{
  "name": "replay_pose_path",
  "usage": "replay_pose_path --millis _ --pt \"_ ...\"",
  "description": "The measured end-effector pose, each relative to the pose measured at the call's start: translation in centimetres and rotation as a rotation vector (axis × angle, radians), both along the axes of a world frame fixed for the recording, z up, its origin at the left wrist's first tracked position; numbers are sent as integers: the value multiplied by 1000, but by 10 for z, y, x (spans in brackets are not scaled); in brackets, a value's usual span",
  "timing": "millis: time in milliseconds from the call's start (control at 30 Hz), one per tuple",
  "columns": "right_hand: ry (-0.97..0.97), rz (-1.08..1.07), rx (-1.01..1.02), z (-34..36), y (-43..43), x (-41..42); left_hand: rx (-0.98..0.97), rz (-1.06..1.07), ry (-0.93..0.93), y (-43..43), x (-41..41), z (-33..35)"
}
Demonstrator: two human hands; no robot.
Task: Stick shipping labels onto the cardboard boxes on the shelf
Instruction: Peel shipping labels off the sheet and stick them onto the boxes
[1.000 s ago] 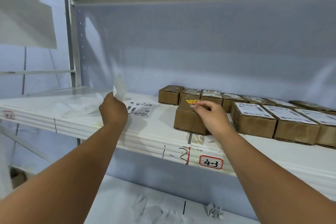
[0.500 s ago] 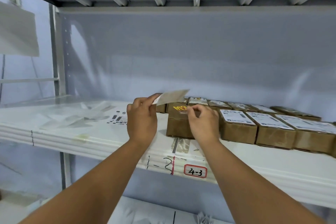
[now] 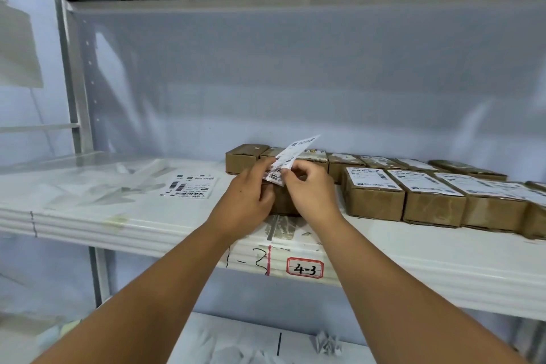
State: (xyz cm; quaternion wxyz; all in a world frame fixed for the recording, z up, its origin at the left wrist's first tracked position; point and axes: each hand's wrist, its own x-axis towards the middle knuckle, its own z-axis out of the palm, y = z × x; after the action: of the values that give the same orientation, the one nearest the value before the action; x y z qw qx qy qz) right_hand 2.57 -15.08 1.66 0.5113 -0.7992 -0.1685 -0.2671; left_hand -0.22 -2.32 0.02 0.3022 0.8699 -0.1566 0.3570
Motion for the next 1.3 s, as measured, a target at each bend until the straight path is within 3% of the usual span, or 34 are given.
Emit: replay_pose_path --millis 300,500,833,1000,1100,1300 --pt "158 193 199 3 0 -4 -18 24 -67 1 -1 2" --pt "150 318 221 6 -1 -10 -37 45 -97 0 -2 3" --pt "155 318 210 6 0 -8 -5 110 -109 2 2 0" --pt "149 330 204 6 -1 -10 40 215 -289 8 8 -3" --pt "142 322 209 5 1 -8 54 158 -353 7 7 -3" --pt "115 353 191 4 1 -9 45 127 -308 9 9 -1"
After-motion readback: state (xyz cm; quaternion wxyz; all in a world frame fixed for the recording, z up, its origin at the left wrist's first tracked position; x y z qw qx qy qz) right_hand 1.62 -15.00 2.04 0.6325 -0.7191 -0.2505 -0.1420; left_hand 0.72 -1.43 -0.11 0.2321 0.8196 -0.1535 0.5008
